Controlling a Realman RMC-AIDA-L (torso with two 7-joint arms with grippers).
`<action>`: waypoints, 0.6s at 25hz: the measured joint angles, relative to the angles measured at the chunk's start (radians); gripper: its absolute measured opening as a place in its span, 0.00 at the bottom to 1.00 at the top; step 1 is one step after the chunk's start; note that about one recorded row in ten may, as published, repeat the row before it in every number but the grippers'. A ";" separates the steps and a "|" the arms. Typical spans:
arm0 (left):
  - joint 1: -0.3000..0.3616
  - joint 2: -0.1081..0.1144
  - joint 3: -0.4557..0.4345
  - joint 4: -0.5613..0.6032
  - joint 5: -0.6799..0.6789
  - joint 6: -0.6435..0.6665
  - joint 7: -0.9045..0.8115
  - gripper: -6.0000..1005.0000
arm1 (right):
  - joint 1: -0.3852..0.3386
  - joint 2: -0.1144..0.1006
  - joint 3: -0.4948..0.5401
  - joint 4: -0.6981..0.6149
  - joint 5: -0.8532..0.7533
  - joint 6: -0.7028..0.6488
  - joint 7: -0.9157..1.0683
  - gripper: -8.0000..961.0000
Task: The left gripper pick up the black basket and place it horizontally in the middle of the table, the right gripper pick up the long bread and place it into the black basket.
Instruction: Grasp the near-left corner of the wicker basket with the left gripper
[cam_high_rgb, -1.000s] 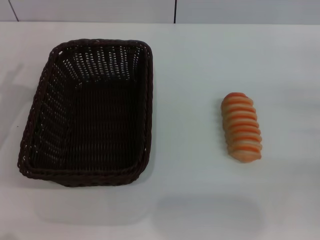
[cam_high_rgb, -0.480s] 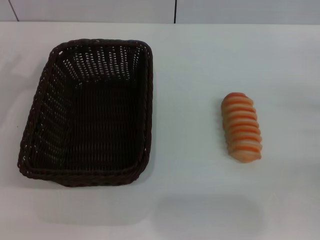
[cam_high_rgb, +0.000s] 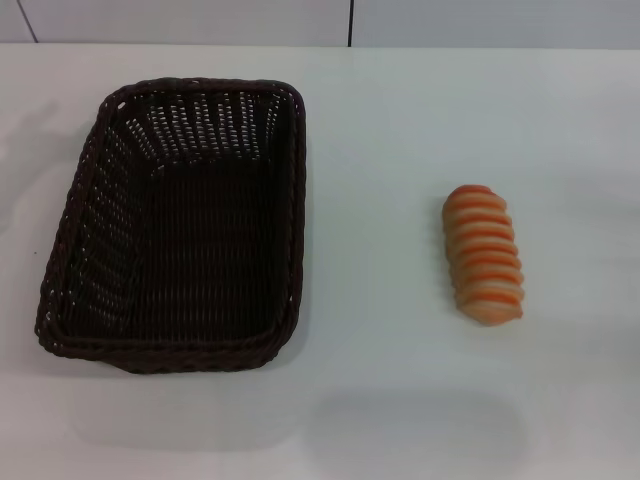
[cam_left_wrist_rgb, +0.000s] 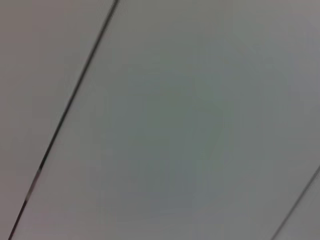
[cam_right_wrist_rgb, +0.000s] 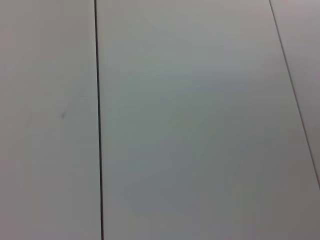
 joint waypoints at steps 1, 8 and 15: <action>0.000 0.000 0.000 0.000 0.000 0.000 0.000 0.79 | 0.000 0.000 0.000 0.000 0.000 0.000 0.000 0.82; -0.045 0.020 -0.001 -0.272 0.368 -0.208 -0.335 0.79 | 0.005 0.000 -0.001 0.001 0.000 0.000 0.000 0.82; -0.181 -0.031 0.010 -0.450 0.715 -0.500 -0.469 0.79 | 0.007 0.000 -0.007 0.001 0.000 0.000 0.000 0.82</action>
